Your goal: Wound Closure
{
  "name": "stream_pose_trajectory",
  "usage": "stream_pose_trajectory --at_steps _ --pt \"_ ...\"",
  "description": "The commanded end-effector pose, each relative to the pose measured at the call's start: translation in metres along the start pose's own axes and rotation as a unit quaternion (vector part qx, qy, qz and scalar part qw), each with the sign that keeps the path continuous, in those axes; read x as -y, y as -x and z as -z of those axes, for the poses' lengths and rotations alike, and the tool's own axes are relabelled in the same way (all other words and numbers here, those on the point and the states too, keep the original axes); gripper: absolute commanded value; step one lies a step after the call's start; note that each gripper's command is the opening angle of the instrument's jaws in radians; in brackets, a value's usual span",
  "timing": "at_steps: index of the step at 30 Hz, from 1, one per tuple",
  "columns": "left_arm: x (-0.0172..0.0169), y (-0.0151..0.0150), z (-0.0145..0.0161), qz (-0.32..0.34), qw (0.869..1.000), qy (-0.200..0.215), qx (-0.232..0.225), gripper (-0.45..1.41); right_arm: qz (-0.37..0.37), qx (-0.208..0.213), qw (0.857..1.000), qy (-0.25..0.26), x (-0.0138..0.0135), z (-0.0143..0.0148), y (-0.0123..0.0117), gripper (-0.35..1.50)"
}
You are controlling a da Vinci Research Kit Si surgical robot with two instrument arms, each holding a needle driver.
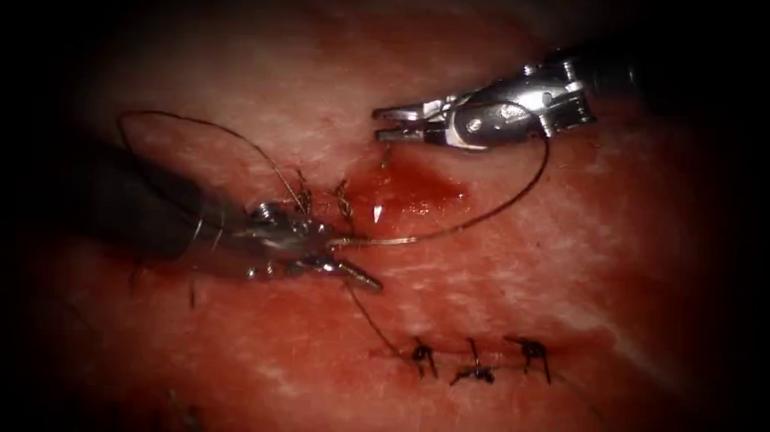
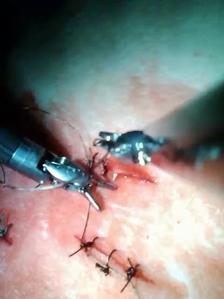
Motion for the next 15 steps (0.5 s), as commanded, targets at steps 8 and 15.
stream_pose_trajectory --at_steps 8,15 --pt "-0.0002 0.0006 -0.0006 0.001 1.0 0.002 0.001 0.54 -0.191 -0.001 0.978 -0.08 0.0014 -0.0017 0.0016 -0.35" --pt "-0.0001 0.0006 -0.0002 0.0 1.0 0.004 0.002 0.54 -0.294 0.012 0.947 -0.13 0.0045 -0.0029 0.0035 -0.35"
